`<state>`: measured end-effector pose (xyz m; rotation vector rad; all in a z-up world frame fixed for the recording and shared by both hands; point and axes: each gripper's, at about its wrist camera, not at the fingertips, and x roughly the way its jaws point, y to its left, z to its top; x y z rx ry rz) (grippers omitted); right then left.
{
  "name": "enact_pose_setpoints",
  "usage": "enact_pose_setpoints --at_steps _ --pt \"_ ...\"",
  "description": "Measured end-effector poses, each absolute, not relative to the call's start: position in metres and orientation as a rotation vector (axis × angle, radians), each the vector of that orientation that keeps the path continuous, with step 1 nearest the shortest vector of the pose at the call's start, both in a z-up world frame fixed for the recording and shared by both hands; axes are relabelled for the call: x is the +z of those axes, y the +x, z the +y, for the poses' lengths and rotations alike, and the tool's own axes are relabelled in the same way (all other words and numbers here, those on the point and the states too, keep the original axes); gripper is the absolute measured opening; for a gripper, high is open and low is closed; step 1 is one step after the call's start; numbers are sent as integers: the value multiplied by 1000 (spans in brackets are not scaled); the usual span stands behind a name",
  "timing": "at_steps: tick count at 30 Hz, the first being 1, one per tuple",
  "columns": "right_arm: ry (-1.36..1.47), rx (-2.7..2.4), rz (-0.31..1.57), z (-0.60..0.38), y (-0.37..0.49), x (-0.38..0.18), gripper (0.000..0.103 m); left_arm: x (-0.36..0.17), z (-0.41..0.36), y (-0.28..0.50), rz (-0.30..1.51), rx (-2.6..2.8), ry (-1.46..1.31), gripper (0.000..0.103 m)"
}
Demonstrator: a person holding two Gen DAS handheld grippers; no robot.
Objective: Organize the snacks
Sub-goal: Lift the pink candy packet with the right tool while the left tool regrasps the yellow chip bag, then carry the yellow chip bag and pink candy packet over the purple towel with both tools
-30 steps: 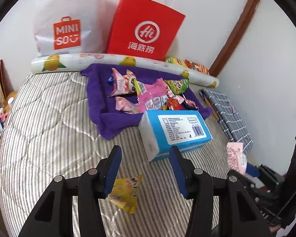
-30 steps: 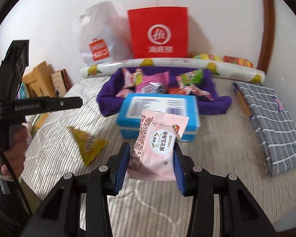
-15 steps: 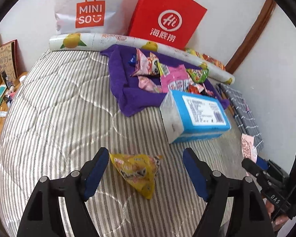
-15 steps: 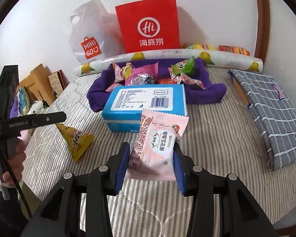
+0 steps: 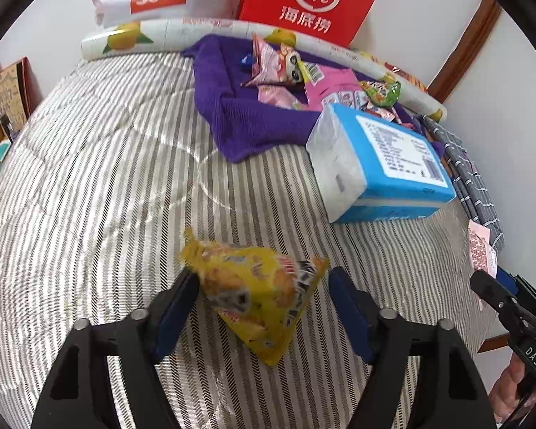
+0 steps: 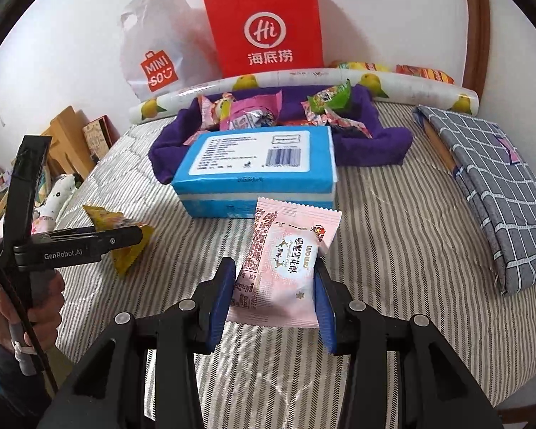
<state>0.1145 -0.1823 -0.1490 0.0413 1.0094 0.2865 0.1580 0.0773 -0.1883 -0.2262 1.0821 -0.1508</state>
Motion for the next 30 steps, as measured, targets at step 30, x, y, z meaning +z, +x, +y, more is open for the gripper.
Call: enact_pose_setpoints --at_steps 30 --pt "22 306 908 -182 156 -97 42 -123 81 172 979 -212 -259 57"
